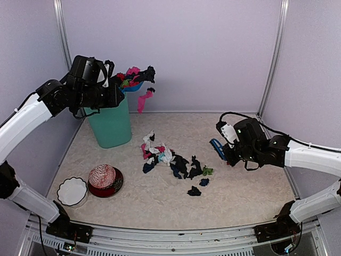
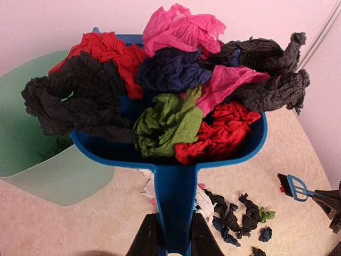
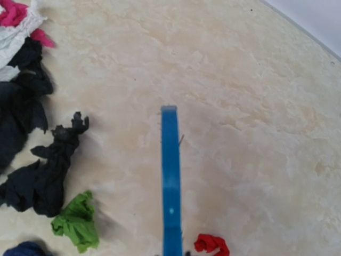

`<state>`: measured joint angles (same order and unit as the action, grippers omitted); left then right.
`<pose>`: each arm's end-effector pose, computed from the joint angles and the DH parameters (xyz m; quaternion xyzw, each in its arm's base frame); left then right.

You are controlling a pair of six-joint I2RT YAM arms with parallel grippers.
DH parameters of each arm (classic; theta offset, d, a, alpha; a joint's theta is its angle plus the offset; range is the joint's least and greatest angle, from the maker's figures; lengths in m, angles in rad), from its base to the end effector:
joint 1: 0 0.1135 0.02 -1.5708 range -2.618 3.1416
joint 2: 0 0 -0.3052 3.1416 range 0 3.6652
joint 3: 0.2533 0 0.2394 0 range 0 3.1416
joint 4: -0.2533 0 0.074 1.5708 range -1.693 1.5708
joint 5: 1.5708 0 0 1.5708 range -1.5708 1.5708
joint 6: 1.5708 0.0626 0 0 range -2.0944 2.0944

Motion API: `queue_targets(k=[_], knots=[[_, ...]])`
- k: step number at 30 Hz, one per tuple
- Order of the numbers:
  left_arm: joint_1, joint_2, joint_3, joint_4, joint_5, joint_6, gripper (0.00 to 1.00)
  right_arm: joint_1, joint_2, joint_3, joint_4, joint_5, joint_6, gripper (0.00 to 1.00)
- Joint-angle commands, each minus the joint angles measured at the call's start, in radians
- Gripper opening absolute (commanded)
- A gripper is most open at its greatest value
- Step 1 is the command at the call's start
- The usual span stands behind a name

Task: Sweep away the paper scraps from the table
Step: Dump the paper scraps in the dustpan into the trash bin.

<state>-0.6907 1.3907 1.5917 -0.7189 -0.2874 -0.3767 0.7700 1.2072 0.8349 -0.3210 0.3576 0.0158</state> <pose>0.2402 -0.1755 0.4525 0.0627 0.8564 -0.1464 0.4911 0.1956 0.1591 0.2856 -0.2578 0.8561 0.0113 0.4478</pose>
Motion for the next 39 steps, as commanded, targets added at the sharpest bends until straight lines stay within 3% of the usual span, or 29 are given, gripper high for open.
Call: queue_targets(k=[1, 15, 25, 33, 39], knots=[[0.055, -0.004, 0.017, -0.031, 0.054, 0.013, 0.0, -0.011, 0.014, 0.004, 0.032, -0.009, -0.007, 0.0], [0.311, -0.036, -0.091, 0.055, 0.313, -0.026, 0.0, -0.011, 0.026, -0.002, 0.042, -0.027, 0.001, 0.0], [0.54, -0.046, -0.226, 0.224, 0.694, -0.122, 0.0, -0.011, 0.025, -0.001, 0.043, -0.029, 0.006, 0.0], [0.712, -0.052, -0.38, 0.502, 1.094, -0.366, 0.0, -0.011, 0.025, -0.005, 0.045, -0.034, 0.014, 0.0], [0.745, -0.035, -0.477, 0.739, 1.228, -0.578, 0.0, -0.011, 0.027, 0.0, 0.045, -0.033, 0.015, 0.0]])
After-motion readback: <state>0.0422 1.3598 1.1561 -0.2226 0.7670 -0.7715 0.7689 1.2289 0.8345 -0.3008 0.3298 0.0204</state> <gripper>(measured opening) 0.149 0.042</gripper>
